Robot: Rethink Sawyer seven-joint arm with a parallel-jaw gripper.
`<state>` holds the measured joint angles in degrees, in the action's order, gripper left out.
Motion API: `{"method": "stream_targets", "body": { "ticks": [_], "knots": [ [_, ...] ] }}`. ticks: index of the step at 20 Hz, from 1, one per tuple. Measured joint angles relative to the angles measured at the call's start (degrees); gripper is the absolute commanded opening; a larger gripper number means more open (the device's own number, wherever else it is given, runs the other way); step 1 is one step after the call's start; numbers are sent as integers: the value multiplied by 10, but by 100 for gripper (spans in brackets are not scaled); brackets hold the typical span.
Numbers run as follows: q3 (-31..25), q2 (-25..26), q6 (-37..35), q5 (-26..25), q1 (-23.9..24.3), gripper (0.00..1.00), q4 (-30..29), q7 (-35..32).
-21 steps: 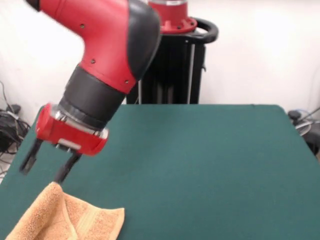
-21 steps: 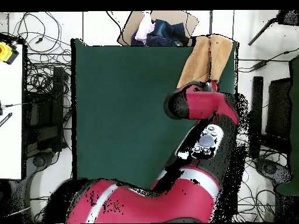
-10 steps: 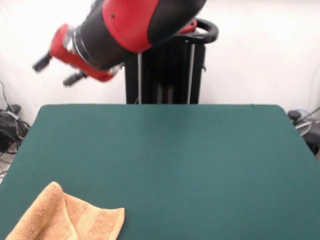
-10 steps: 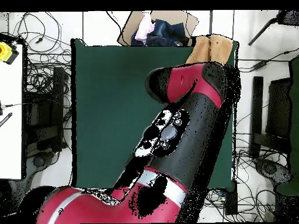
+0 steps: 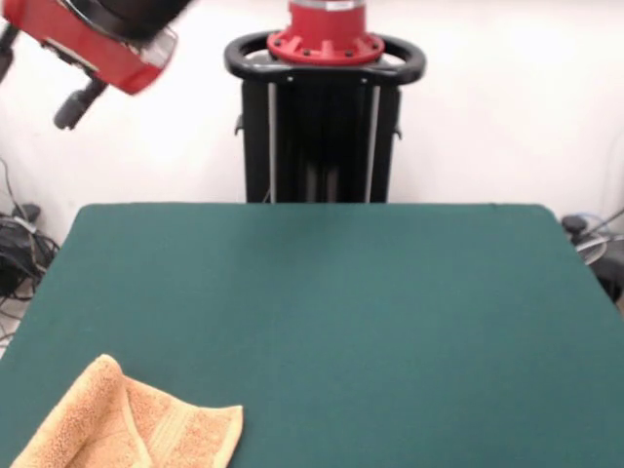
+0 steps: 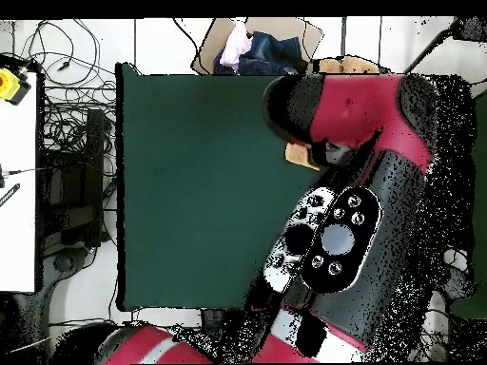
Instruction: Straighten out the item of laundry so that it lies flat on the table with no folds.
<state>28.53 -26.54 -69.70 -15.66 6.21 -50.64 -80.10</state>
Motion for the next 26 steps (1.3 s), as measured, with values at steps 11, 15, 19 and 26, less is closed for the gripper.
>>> {"method": "stream_targets", "body": {
  "ticks": [11,15,19,26],
  "knots": [
    [-153,-58,0,175,95,100,15,0],
    [-196,-68,0,206,100,100,14,0],
    [-227,-76,7,219,100,100,7,0],
    [-265,-66,83,216,102,100,-5,0]
  ]
}}
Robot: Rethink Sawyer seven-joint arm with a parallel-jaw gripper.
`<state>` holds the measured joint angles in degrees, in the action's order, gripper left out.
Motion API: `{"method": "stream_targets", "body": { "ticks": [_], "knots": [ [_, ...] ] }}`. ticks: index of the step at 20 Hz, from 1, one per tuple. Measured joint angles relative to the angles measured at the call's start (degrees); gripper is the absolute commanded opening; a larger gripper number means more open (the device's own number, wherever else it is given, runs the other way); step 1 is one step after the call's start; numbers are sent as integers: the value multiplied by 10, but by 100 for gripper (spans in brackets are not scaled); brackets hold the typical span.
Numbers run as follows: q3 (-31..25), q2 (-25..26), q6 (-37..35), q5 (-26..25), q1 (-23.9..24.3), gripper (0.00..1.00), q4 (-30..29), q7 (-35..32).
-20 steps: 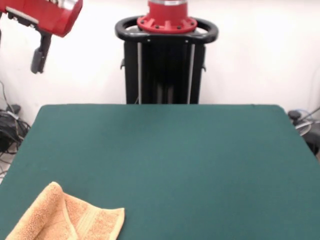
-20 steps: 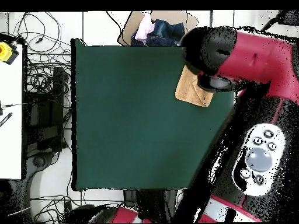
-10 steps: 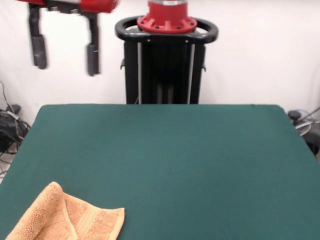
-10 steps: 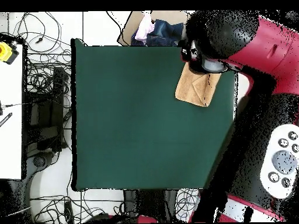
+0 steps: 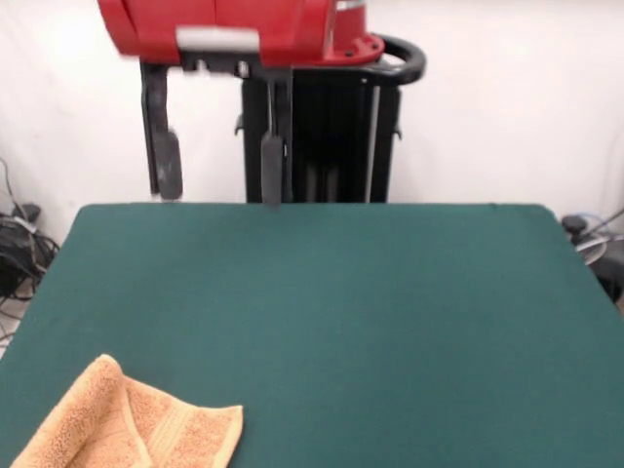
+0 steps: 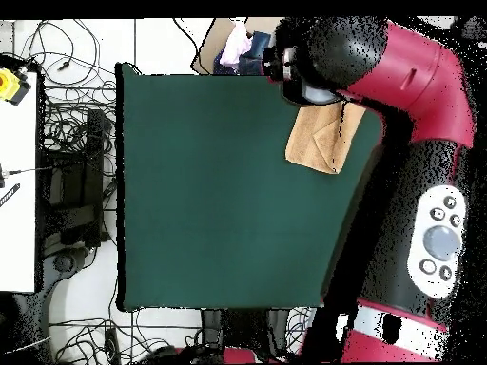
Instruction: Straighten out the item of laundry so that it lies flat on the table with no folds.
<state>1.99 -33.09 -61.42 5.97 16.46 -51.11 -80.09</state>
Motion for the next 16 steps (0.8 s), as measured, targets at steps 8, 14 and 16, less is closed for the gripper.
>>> {"method": "stream_targets", "body": {
  "ticks": [8,14,16],
  "knots": [
    [-22,47,114,-56,10,100,-4,0],
    [-24,79,134,-91,16,100,-5,0],
    [-24,92,134,-102,15,100,-5,0]
  ]
}}
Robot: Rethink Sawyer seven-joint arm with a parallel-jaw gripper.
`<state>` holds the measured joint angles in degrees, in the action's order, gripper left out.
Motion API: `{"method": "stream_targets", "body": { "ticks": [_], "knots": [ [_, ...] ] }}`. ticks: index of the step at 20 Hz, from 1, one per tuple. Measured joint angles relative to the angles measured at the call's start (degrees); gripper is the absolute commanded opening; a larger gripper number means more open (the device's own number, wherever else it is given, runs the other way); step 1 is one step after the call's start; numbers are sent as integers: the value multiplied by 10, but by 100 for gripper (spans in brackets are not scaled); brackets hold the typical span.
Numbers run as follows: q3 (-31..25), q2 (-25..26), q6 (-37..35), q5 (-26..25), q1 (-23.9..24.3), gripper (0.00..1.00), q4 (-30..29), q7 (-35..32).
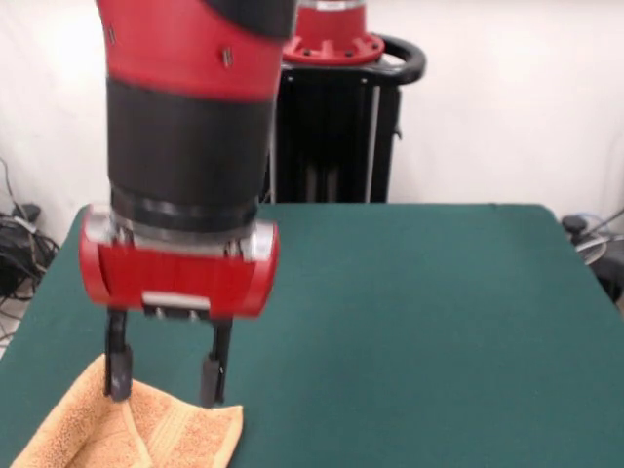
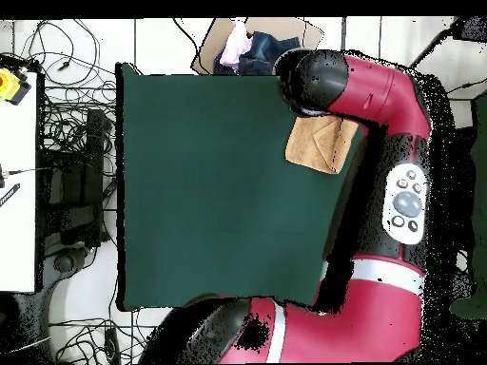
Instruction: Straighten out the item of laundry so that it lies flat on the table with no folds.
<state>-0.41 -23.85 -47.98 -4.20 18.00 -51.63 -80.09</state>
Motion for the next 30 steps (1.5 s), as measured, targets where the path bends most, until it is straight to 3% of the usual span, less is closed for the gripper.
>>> {"method": "stream_targets", "body": {
  "ticks": [12,21,30],
  "knots": [
    [0,91,0,-66,-13,100,25,0],
    [14,166,0,-119,-42,100,88,0],
    [38,201,-3,-137,-56,100,110,0]
  ]
}}
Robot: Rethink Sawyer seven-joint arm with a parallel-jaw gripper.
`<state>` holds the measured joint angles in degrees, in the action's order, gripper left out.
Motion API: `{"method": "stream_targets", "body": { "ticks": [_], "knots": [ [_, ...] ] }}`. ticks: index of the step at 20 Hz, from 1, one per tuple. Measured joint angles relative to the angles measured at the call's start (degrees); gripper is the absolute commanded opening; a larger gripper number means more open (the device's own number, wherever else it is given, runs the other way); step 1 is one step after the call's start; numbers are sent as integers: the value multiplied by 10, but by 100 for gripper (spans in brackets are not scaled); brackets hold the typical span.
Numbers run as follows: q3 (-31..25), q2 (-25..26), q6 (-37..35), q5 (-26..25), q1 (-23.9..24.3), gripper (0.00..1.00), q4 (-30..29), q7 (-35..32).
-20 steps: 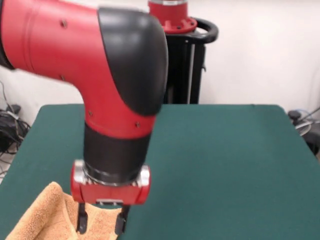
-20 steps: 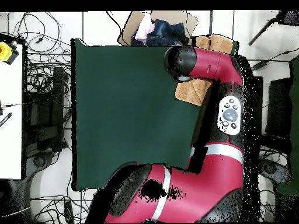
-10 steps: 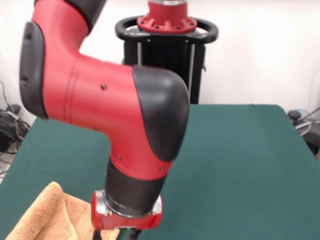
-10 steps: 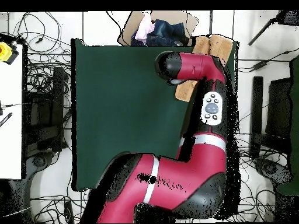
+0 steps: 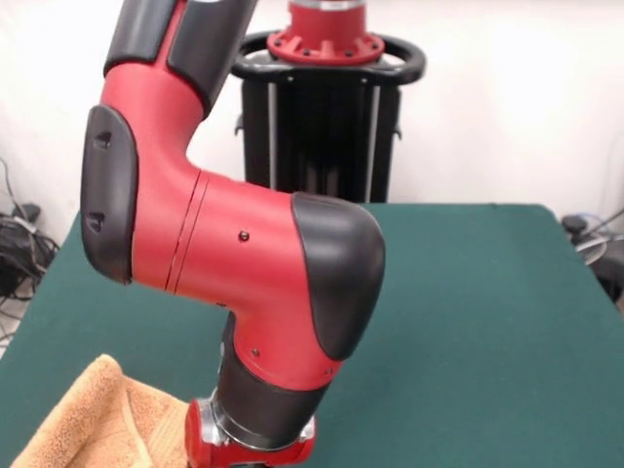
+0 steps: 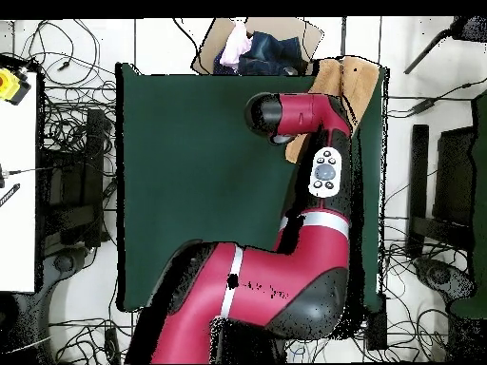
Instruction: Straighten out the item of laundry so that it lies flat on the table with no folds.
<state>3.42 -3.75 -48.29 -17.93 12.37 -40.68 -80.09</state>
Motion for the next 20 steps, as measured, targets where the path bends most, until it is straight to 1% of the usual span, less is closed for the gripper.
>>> {"method": "stream_targets", "body": {
  "ticks": [7,10,14,20],
  "knots": [
    [49,-8,-55,0,-20,100,-3,0],
    [61,-17,-73,0,-24,100,-11,0],
    [89,-44,-109,0,-34,100,-37,0],
    [119,-59,-129,0,-43,100,-43,0]
  ]
}}
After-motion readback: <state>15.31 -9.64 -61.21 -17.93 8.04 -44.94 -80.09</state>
